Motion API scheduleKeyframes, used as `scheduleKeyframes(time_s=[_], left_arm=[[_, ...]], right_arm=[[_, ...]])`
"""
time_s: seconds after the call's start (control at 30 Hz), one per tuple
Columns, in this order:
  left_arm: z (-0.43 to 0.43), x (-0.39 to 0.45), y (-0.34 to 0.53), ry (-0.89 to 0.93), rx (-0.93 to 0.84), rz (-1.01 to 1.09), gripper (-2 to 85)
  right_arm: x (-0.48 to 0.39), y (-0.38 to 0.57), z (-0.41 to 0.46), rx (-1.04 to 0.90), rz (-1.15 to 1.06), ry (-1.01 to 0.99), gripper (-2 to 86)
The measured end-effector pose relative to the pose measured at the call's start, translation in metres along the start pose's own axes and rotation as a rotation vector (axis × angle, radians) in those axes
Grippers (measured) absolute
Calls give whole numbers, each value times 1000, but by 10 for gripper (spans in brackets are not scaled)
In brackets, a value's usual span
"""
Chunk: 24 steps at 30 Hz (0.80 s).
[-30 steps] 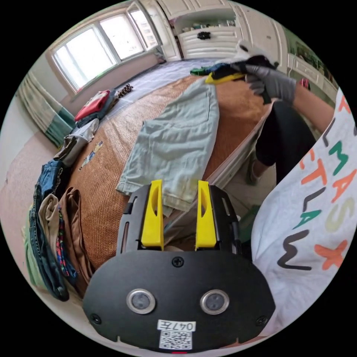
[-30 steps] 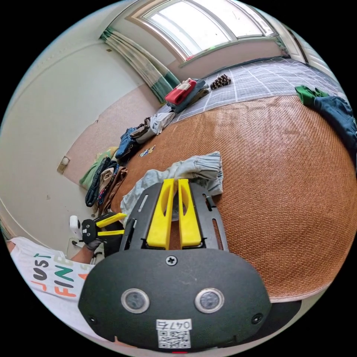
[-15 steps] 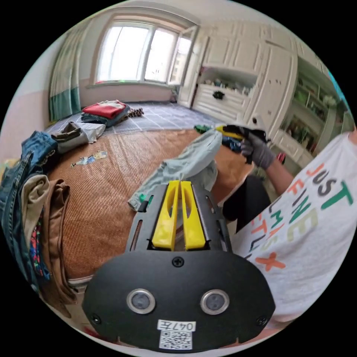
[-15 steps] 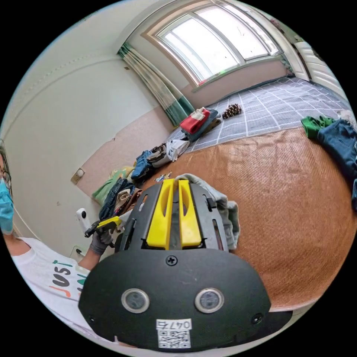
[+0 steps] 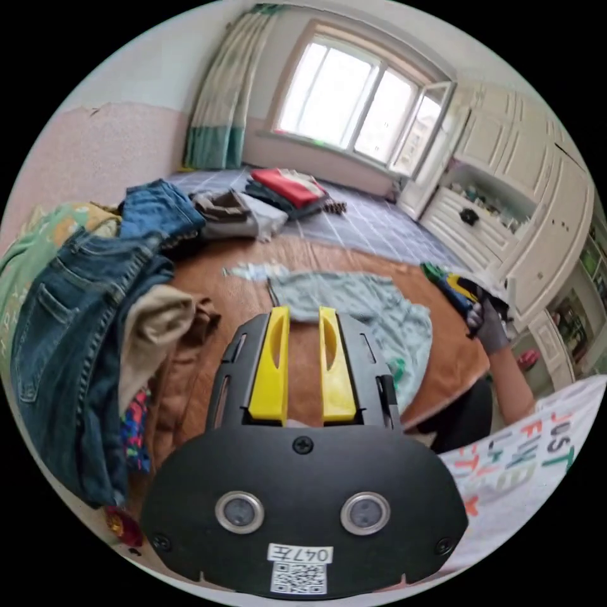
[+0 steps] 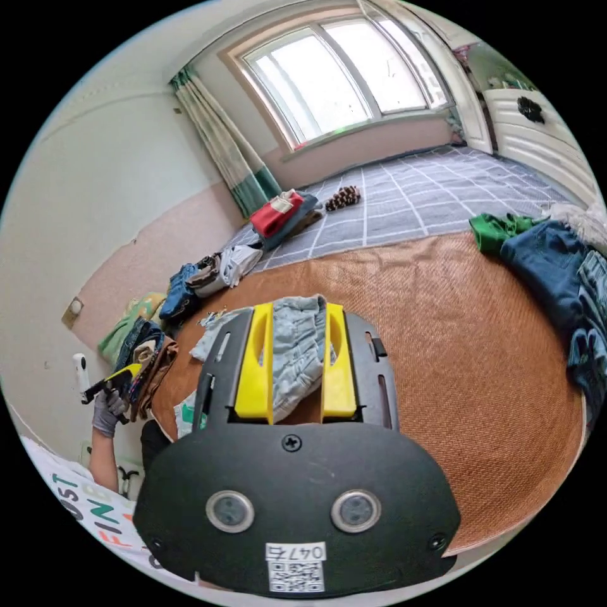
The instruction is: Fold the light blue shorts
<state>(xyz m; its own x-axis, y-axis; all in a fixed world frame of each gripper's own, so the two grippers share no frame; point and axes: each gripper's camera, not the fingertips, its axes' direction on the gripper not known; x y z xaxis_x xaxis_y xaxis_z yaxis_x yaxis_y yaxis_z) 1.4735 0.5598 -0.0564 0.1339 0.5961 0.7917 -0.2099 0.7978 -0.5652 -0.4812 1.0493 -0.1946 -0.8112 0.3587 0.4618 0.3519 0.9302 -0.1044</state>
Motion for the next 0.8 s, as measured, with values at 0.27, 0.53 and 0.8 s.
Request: scheduleKeyframes(time_s=[0.27, 0.53, 0.8], left_arm=[[108, 212, 76, 4, -301, 415, 28], [158, 240, 79, -314, -398, 541, -5], [134, 127, 2, -693, -245, 293, -7]], right_arm=[[5, -40, 112, -314, -139, 10, 58], [13, 15, 136, -543, -210, 43, 20], [-69, 133, 75, -399, -169, -19, 30]])
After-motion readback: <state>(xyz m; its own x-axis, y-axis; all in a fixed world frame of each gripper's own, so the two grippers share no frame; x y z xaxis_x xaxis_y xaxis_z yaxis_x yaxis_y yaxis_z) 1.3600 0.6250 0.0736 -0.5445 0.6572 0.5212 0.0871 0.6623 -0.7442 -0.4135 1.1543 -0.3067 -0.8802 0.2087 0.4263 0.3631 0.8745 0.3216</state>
